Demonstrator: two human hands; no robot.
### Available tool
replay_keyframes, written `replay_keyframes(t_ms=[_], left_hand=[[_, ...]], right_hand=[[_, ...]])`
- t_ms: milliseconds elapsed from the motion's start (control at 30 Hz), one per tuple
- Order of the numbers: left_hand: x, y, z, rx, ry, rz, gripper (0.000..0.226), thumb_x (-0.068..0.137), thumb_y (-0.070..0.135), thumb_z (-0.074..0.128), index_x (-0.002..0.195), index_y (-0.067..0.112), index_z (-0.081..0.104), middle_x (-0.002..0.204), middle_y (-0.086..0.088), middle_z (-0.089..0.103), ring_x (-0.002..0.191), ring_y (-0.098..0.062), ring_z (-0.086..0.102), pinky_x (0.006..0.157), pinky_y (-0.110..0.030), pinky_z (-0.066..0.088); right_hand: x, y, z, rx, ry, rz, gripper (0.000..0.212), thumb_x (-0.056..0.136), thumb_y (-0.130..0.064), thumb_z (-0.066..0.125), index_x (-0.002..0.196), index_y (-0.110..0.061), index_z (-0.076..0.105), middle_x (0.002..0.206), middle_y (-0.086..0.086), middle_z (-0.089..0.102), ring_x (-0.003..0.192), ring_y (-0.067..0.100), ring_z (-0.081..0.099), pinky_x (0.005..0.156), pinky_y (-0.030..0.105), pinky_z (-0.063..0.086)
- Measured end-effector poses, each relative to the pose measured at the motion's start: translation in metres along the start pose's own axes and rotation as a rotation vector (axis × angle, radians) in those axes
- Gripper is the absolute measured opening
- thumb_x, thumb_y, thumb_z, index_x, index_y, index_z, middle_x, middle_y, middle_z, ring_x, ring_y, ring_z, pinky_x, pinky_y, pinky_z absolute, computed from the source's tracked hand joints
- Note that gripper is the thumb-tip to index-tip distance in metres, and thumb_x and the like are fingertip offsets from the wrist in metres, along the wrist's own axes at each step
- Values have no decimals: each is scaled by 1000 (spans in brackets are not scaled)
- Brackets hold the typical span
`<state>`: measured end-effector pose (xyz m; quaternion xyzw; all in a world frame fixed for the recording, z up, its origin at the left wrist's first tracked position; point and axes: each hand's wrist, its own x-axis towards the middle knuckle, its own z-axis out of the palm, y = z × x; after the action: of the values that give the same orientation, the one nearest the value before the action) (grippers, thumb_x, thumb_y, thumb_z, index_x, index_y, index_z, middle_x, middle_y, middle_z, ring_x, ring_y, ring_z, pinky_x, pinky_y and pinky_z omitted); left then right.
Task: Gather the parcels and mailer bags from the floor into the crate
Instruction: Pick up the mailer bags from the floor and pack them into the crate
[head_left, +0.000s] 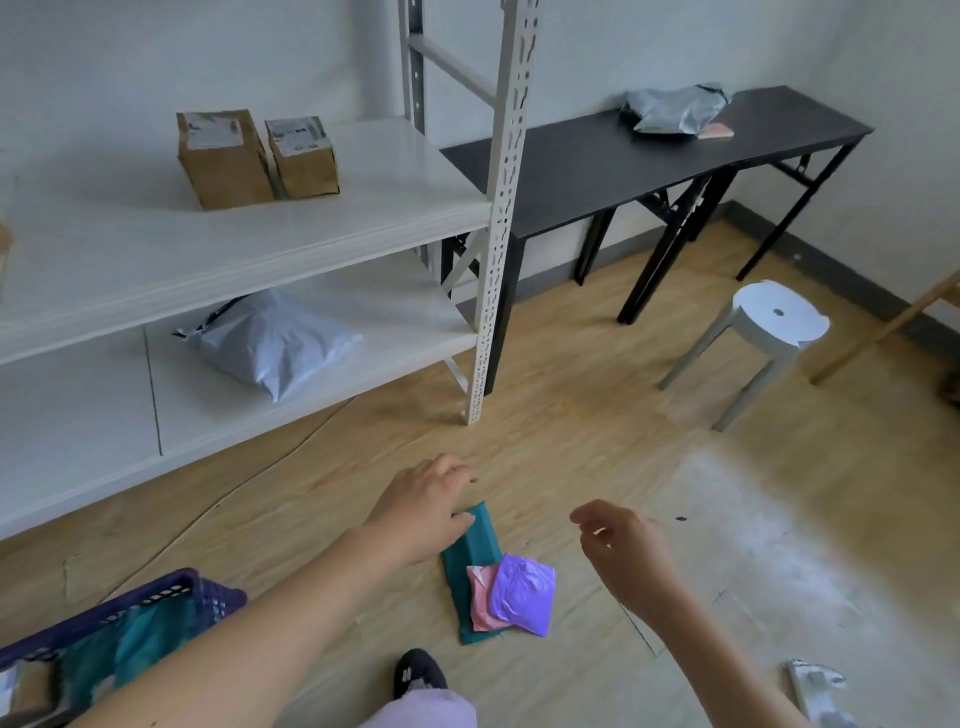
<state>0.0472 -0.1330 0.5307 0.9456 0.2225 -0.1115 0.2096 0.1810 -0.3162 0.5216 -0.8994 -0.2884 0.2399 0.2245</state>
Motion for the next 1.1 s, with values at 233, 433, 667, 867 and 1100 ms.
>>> replay_keyframes(t_ms=[233,433,667,867,1100], left_hand=[[70,0,12,-40,-85,-43,48,93,33,51,139,24,39,143,5,36,130,-15,39,105,-29,33],[105,3,35,-71,-131,-167,49,92,32,51,138,23,39,143,5,36,128,-17,42,104,-30,35],[128,13,74,-202,-104,-400,46,92,30,51,136,24,41,140,4,38,125,-17,45,98,-31,39],[158,9,143,-349,-65,-606,47,93,31,49,138,23,40,140,4,38,122,-15,47,96,-29,41],[200,-21,252,-481,-45,-784,42,92,24,51,133,22,44,138,3,39,115,-18,54,88,-30,44]], right_hand=[[67,18,-12,-56,-97,20,30,85,-7,51,105,-22,69,98,-6,69,86,11,60,68,13,34],[118,41,-9,-97,-258,-10,33,83,-7,49,106,-20,69,87,-9,61,79,11,57,77,20,44],[182,71,-4,-266,-483,-120,35,86,-10,46,112,-25,65,108,-8,67,99,13,61,76,20,41],[233,111,35,-344,-637,-159,36,85,-11,45,110,-28,65,106,-10,67,98,13,61,80,20,44],[297,175,133,-423,-749,-120,37,86,-11,46,116,-27,61,113,-9,65,99,14,57,82,20,41]])
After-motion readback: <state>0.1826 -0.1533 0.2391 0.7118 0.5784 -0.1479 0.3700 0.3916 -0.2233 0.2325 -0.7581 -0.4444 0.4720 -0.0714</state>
